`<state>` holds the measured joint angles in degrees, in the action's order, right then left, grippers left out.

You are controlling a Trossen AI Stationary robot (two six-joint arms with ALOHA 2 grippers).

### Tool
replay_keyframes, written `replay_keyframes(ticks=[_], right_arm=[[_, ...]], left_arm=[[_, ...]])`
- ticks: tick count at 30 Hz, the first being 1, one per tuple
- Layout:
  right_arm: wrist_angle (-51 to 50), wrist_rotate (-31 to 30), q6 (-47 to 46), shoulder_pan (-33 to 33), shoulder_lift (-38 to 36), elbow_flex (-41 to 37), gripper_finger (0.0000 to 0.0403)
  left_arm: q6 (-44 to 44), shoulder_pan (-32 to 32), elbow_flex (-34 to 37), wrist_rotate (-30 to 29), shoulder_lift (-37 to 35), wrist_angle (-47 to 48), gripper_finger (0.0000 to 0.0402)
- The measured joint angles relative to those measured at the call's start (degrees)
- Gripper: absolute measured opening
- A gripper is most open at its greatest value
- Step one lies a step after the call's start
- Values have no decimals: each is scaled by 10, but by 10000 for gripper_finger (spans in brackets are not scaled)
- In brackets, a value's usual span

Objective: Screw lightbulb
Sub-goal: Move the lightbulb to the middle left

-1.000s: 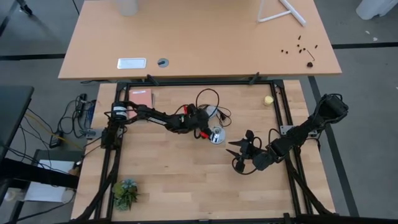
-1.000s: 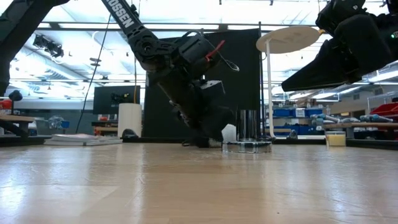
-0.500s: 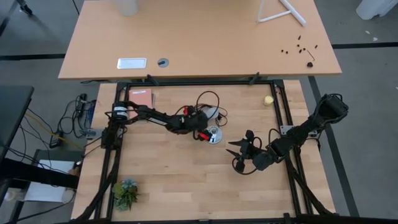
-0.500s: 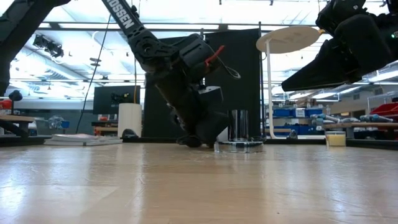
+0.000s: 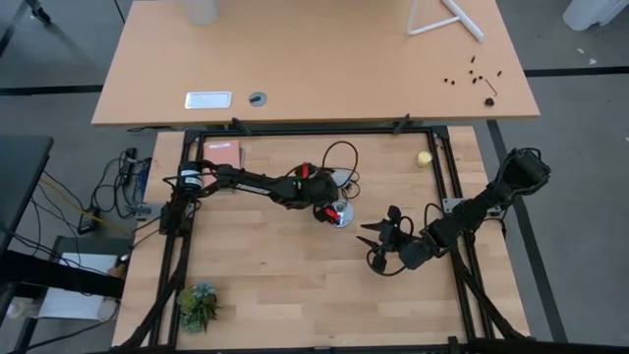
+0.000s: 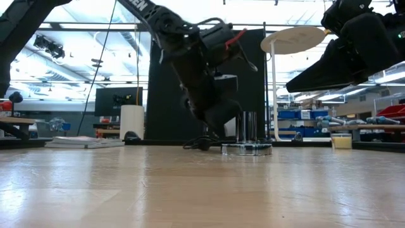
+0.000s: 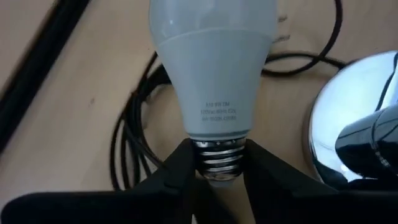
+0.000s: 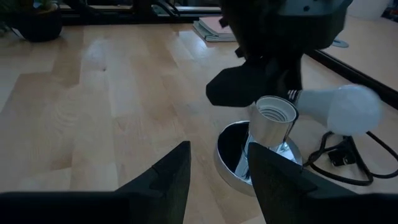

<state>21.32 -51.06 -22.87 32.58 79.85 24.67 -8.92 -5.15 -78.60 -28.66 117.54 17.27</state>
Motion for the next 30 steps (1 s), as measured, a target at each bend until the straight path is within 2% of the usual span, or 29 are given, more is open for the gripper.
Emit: replay_keyframes(ticks=[8, 18, 26, 30], right_arm=[[0, 2, 0, 0, 0, 0, 167], [0, 2, 0, 0, 0, 0, 167], [1, 2, 1, 6, 0, 0, 167], [1, 2, 2, 6, 0, 0, 167]], left_arm=[[11, 7, -64, -2, -2, 107, 115], [4, 31, -151, -2, -3, 294, 116], [-85, 69, -171, -30, -4, 480, 117], [-136, 95, -171, -36, -4, 543, 117]])
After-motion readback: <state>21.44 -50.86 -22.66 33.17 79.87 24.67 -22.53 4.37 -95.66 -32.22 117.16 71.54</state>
